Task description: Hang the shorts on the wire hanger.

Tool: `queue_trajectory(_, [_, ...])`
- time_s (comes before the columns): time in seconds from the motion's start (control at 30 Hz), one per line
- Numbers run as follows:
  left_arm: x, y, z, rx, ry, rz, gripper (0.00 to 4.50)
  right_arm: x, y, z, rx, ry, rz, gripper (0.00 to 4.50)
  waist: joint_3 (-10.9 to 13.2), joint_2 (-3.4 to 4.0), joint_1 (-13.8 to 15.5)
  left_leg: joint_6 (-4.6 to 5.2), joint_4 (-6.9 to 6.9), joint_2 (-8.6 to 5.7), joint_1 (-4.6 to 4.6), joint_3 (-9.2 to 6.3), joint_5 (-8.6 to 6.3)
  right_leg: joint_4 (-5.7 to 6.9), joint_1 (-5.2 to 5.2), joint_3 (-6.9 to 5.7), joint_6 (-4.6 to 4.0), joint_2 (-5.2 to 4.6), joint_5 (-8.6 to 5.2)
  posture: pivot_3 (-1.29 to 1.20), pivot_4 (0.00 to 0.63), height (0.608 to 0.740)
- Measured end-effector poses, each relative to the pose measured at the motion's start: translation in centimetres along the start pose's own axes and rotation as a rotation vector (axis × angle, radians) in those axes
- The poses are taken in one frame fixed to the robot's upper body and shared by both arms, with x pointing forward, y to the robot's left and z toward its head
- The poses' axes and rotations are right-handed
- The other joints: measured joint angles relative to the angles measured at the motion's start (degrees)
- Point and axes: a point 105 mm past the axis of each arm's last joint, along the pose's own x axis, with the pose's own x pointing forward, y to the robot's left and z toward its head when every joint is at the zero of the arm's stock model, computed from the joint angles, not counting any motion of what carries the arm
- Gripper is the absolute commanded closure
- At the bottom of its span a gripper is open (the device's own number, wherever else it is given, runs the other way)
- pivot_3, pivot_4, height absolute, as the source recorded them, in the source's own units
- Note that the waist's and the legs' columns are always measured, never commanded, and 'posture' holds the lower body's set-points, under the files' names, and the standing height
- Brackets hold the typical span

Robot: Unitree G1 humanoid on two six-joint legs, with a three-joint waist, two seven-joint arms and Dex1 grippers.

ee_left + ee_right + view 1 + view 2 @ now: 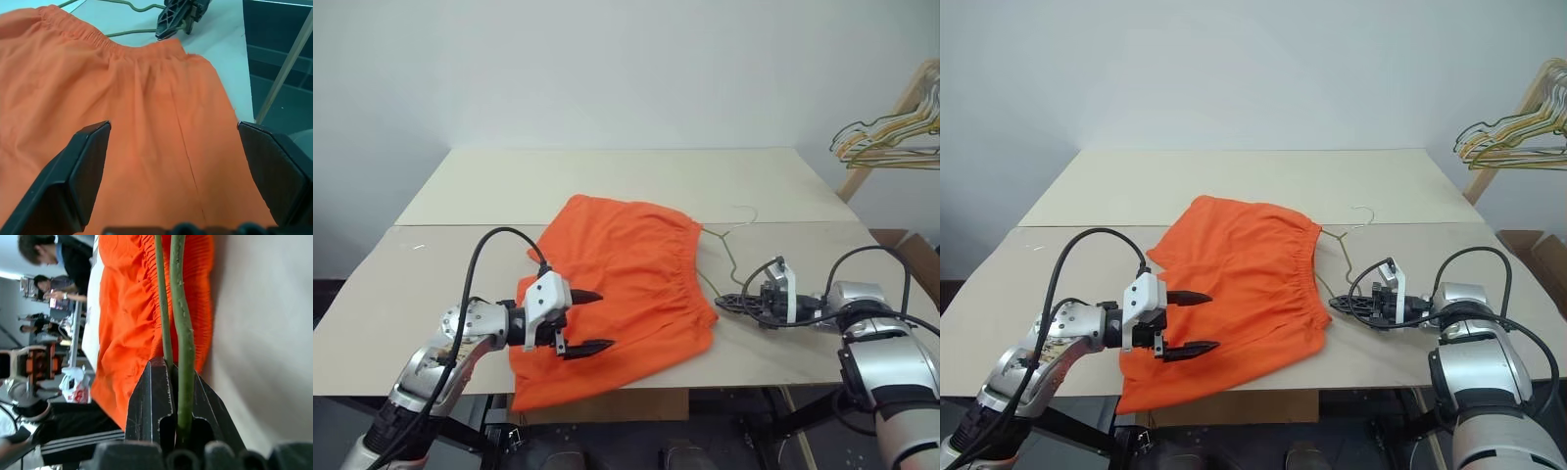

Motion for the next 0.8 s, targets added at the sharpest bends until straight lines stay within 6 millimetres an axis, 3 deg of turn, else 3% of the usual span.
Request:
queue_trajectory(0.17, [0.2, -0.1, 0.0, 0.002, -0.002, -0.001, 0.01, 0.4, 0.0, 0.6, -0.098, 0.005, -0.027, 4.50, 0.0, 0.01, -0.1, 0.00, 0.00, 0.00, -0.01, 0.00, 0.00, 0.00, -0.02, 0.01, 0.00, 0.00, 0.00, 0.00, 0.000, 0.740])
queue_trajectory(0.37, [0.5, 1.1, 1.3, 0.033, -0.053, 0.020, 0.01, 1.3, 0.8, 1.9, -0.504, 0.012, -0.044, 4.50, 0.0, 0.03, 0.0, 0.00, 0.01, -0.01, -0.09, -0.02, 0.00, 0.01, -0.06, -0.01, 0.01, -0.03, 0.00, -0.02, 0.000, 0.740])
queue_trajectory(0.5, [0.4, 4.1, 5.1, 0.107, -0.159, 0.096, 0.01, 1.6, 2.8, 2.9, -0.716, 0.002, -0.032, 4.50, 0.0, 0.02, 0.0, 0.00, 0.03, -0.02, -0.11, -0.06, 0.00, 0.01, -0.05, -0.04, 0.02, -0.03, 0.00, -0.02, 0.000, 0.740])
queue_trajectory(0.67, [-0.8, 8.0, 12.2, 0.256, -0.308, 0.161, 0.01, 2.0, 4.6, 3.5, -0.925, 0.000, -0.049, 4.50, 0.0, 0.02, -0.2, -0.01, 0.06, -0.06, -0.17, -0.13, 0.00, -0.01, -0.06, -0.10, 0.03, -0.05, 0.00, -0.02, 0.000, 0.740])
queue_trajectory(0.8, [-2.2, 10.8, 14.9, 0.302, -0.317, 0.167, 0.01, 2.4, 4.8, 3.3, -1.038, 0.001, -0.076, 4.50, 0.0, 0.03, -0.7, -0.01, 0.06, -0.10, -0.17, -0.15, 0.01, 0.00, -0.06, -0.12, 0.03, -0.07, -0.01, -0.03, 0.000, 0.740])
